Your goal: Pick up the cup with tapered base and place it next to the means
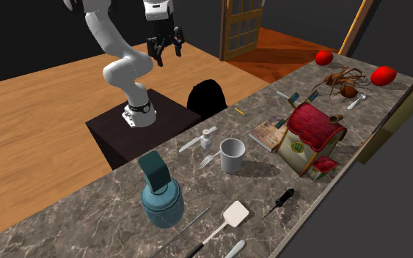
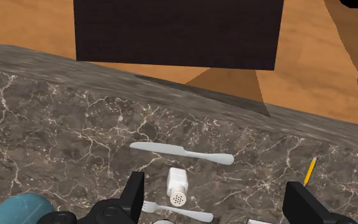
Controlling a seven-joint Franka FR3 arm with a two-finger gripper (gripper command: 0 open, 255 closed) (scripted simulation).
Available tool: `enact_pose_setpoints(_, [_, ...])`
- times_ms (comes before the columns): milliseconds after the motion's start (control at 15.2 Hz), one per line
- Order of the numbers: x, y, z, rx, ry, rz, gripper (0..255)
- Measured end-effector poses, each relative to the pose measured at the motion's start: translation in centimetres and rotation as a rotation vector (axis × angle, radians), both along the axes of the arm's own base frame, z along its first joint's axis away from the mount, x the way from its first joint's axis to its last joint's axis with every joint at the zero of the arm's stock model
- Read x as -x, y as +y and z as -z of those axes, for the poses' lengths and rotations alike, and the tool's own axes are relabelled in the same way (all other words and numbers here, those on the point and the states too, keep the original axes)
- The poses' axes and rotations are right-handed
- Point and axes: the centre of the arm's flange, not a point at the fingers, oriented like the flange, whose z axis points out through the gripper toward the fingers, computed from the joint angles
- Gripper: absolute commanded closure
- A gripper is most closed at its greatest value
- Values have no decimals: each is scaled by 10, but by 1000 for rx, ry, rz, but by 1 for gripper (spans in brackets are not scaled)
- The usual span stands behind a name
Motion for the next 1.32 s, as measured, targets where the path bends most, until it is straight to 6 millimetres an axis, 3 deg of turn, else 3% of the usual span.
enact_pose_setpoints(264, [-22,-3,15,-3,8,2,0])
enact_pose_setpoints(1320, [-204,-43,127,-21,61,17,0])
